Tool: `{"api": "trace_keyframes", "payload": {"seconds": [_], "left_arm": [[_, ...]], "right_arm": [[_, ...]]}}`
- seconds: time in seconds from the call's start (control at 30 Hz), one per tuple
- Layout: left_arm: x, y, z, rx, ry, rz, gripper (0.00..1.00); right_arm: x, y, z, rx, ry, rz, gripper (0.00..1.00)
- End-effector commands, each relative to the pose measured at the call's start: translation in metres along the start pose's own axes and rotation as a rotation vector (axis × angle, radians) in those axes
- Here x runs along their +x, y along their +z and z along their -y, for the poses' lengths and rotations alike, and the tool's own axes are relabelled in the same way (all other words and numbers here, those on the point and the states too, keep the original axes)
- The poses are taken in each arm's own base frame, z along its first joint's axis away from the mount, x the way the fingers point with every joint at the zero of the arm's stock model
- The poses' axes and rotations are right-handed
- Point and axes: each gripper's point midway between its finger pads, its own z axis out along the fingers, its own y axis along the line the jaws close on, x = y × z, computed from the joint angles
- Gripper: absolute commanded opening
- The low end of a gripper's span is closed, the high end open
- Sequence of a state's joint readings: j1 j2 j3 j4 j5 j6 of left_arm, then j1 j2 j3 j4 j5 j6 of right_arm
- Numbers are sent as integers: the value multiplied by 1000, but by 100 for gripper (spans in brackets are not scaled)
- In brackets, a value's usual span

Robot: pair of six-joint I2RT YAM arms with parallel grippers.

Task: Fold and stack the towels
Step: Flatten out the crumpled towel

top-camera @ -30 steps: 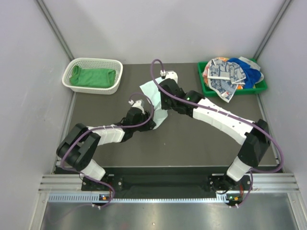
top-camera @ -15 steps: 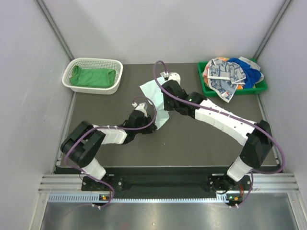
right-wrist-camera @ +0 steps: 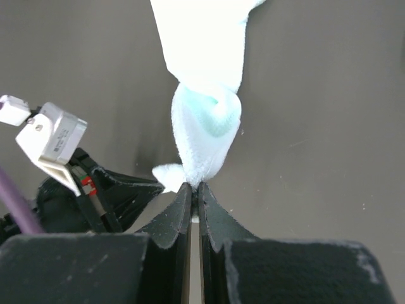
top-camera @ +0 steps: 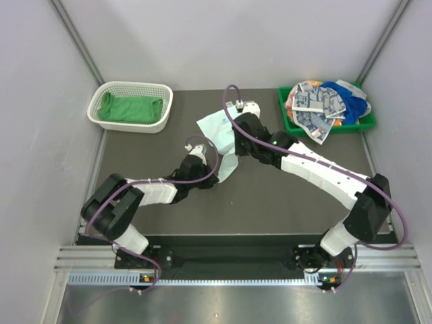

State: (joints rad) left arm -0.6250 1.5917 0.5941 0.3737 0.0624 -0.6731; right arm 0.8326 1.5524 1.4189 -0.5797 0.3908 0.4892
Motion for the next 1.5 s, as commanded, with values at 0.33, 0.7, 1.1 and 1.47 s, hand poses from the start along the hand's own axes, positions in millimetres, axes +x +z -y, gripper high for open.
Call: {"api": "trace_keyframes", "payload": {"seconds": [0.33,0.7,1.1,1.47], "left_arm": [[-108,-119,67,-43,119,220,0],[-204,-262,140,62,161,450,0],[-264,-347,185,156,148,646,0],[-290,-215,138,-25,116,537,0]], "right_arm": [[-59,-70,7,-112,37,213,0],[-124,-185,13,-267,64,450,0],[-169,-264,1,-436,114,580,1],[-157,-92,20,-294,153,358,0]]}}
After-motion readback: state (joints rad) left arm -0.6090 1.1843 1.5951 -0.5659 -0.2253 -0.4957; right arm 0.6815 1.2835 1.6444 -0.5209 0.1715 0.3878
